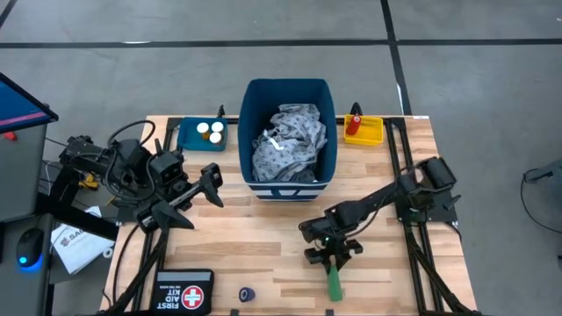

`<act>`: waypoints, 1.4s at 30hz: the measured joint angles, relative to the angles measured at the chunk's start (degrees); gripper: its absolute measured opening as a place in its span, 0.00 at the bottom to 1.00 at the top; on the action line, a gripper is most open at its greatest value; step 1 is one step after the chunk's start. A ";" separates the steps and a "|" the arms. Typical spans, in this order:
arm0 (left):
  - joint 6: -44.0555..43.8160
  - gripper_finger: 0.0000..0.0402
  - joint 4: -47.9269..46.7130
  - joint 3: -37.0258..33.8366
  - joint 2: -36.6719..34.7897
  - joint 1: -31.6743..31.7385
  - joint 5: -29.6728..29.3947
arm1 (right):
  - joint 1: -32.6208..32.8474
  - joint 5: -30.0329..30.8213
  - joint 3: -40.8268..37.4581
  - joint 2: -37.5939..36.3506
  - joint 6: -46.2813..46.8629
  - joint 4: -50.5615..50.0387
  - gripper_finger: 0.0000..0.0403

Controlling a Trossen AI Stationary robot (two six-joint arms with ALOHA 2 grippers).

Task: Pick & place medical supplies in basket/bin
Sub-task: Put the green bandage into the yellow bin

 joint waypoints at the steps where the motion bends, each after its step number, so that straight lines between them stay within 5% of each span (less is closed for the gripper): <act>1: 0.00 0.75 -0.01 0.00 0.00 0.00 0.00 | 0.28 0.58 0.27 -1.38 0.04 -0.95 0.35; 10: -0.11 0.75 -0.02 0.00 0.00 0.01 0.00 | 5.30 10.65 4.42 -15.68 8.49 -2.92 0.35; 18: -0.04 0.75 0.02 0.00 0.00 0.02 0.00 | 8.36 31.28 8.39 -25.96 11.21 -3.31 0.35; 37: 0.07 0.75 1.01 0.00 0.00 1.62 -3.92 | -0.03 63.40 24.32 -42.31 -5.86 -32.37 0.35; 42: 0.07 0.75 1.30 0.00 0.00 2.37 -4.35 | -5.32 67.84 27.65 -44.90 -10.52 -39.10 0.35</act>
